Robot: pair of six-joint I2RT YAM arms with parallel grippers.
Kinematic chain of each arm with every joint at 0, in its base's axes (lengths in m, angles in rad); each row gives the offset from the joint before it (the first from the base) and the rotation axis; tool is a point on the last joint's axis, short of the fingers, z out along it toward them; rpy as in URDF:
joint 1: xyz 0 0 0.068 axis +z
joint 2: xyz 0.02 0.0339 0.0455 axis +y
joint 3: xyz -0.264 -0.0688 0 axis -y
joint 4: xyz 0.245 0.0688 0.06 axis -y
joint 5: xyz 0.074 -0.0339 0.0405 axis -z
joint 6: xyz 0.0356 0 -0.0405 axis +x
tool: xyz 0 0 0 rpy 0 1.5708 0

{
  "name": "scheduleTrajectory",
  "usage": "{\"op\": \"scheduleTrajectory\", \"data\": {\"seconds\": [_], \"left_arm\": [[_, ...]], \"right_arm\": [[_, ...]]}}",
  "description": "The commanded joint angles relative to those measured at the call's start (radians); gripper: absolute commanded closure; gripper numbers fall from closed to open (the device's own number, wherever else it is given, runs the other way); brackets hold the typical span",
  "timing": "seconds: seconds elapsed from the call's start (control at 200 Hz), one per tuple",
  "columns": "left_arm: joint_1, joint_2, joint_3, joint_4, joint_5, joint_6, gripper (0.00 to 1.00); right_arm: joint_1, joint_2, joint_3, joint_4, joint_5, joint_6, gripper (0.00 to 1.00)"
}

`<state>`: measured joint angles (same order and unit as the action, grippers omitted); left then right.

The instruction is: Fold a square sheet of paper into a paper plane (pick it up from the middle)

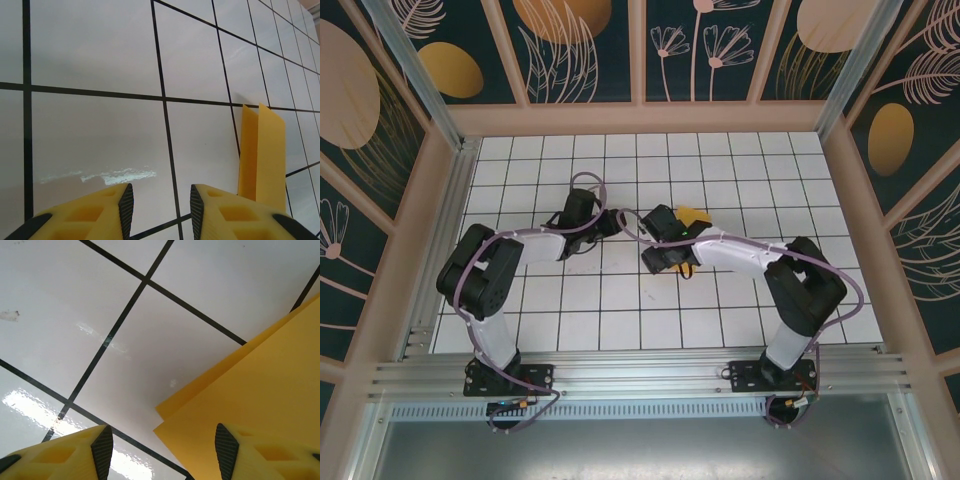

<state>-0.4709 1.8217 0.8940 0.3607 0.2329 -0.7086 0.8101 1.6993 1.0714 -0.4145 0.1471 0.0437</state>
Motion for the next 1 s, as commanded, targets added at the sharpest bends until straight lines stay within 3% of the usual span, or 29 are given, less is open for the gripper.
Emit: {"op": "scheduleTrajectory", "data": {"seconds": [0.0, 0.52, 0.746, 0.801, 0.996], "left_arm": [[0.005, -0.023, -0.018, 0.046, -0.015, -0.017, 0.61], [0.005, -0.025, -0.031, 0.058, -0.005, -0.025, 0.62], [0.005, -0.021, -0.030, 0.065, 0.010, -0.026, 0.61], [0.005, -0.020, -0.030, 0.073, 0.018, -0.027, 0.61], [0.005, -0.010, -0.022, 0.072, 0.029, -0.026, 0.61]], "right_arm": [[0.024, 0.044, 0.018, -0.057, 0.134, 0.046, 0.39], [0.065, 0.131, 0.053, -0.084, 0.306, 0.088, 0.37], [0.066, 0.081, 0.038, -0.081, 0.357, 0.110, 0.46], [0.061, 0.078, 0.035, -0.081, 0.363, 0.115, 0.54], [0.067, 0.076, 0.023, -0.076, 0.296, 0.130, 0.61]]}}
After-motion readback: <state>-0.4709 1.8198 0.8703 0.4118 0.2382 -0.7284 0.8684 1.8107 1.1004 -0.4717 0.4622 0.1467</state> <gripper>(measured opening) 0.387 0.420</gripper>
